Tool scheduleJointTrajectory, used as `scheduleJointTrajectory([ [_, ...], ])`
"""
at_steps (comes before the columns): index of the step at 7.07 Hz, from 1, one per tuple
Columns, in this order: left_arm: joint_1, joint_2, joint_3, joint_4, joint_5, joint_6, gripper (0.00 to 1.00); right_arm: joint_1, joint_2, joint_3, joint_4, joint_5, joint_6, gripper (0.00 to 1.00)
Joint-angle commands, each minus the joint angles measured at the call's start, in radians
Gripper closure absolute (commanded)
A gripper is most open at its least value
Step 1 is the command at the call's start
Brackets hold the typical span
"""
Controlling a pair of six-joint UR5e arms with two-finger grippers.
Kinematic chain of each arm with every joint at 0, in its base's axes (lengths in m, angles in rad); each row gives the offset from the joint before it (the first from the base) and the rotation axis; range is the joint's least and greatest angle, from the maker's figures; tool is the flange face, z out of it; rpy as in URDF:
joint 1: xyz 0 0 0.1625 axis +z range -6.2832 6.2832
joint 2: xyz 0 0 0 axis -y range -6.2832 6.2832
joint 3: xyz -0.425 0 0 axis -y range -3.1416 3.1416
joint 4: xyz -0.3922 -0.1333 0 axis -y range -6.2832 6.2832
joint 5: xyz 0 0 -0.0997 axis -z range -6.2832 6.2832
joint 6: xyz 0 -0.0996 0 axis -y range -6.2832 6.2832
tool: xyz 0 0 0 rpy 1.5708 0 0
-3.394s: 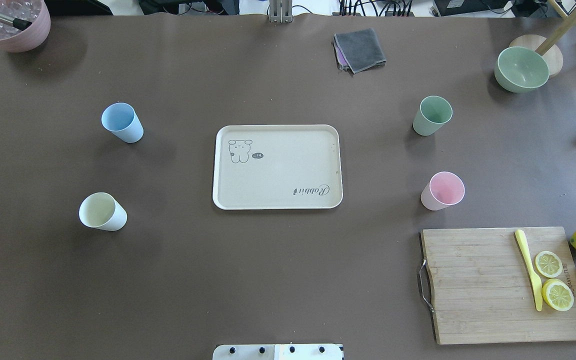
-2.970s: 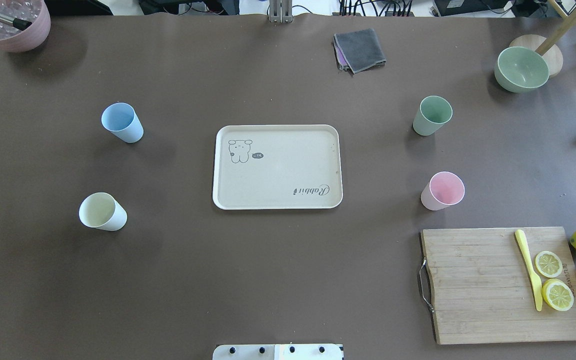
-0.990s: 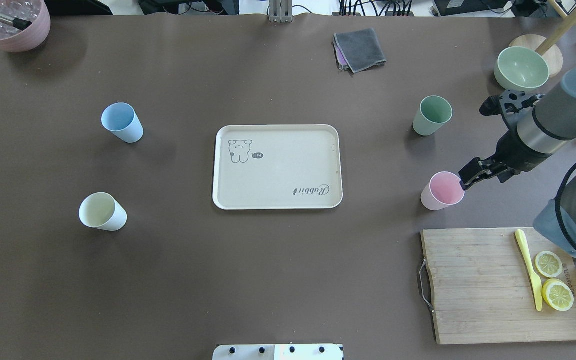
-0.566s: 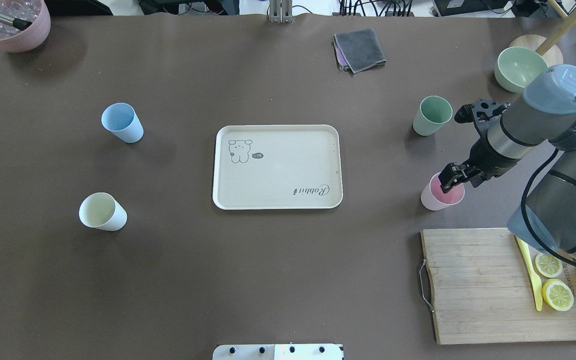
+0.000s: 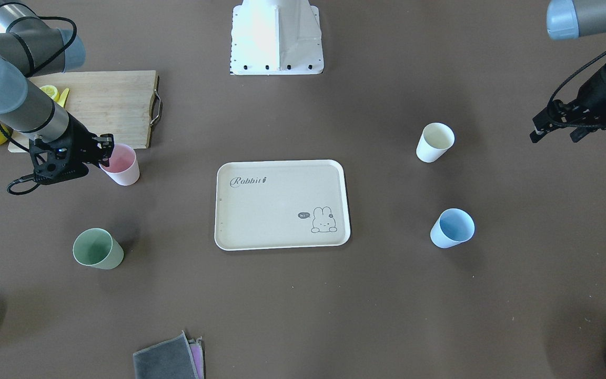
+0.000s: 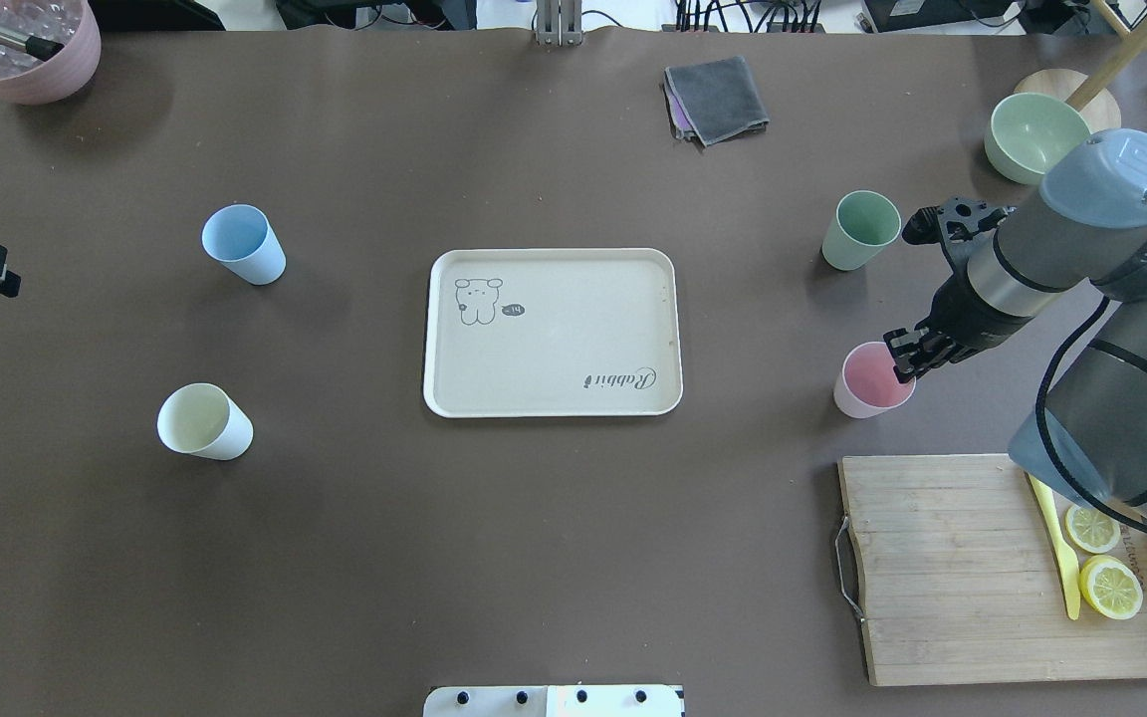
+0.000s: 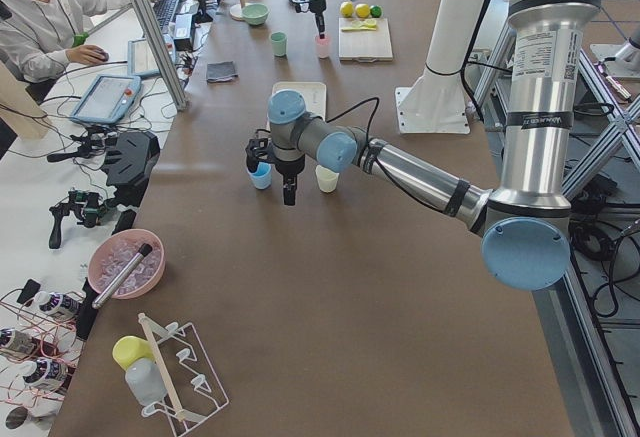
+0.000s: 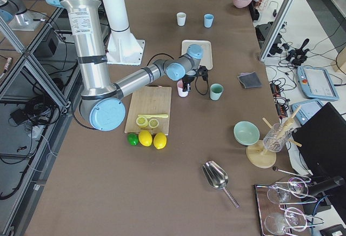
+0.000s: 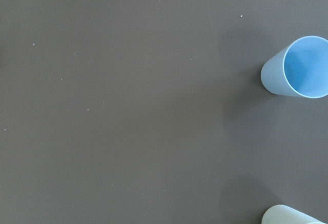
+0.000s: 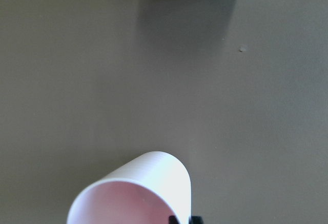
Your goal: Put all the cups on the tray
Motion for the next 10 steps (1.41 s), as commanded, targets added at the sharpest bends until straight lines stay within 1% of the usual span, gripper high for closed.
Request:
scheduleJointTrajectory([
  [1, 0.109, 0.048, -0.008, -0.146, 0.023, -0.188, 0.03, -0.004, 0.067, 0.005, -0.011, 0.008, 0.063, 1.0],
  [2, 0.193, 0.047, -0.029, -0.172, 0.087, -0.295, 0.03, -0.025, 0.133, -0.003, -0.011, 0.008, 0.174, 1.0],
  [3, 0.256, 0.047, -0.044, -0.174, 0.127, -0.35, 0.05, -0.051, 0.202, -0.009, -0.014, 0.003, 0.267, 1.0],
  [5, 0.35, 0.04, -0.035, -0.18, 0.194, -0.368, 0.12, -0.096, 0.343, -0.094, -0.017, -0.026, 0.384, 1.0],
  [6, 0.388, 0.039, -0.029, -0.182, 0.196, -0.381, 0.15, -0.117, 0.394, -0.131, -0.017, -0.052, 0.419, 1.0],
  [7, 0.413, 0.027, -0.023, -0.182, 0.196, -0.382, 0.16, -0.133, 0.422, -0.162, -0.014, -0.061, 0.43, 1.0],
  [8, 0.422, 0.001, 0.004, -0.183, 0.196, -0.381, 0.21, -0.159, 0.425, -0.168, -0.013, -0.096, 0.448, 1.0],
  [9, 0.423, -0.024, 0.027, -0.183, 0.196, -0.381, 0.34, -0.165, 0.431, -0.184, -0.008, -0.107, 0.45, 1.0],
  [10, 0.421, -0.027, 0.037, -0.183, 0.198, -0.381, 0.73, -0.17, 0.431, -0.187, -0.008, -0.109, 0.449, 1.0],
])
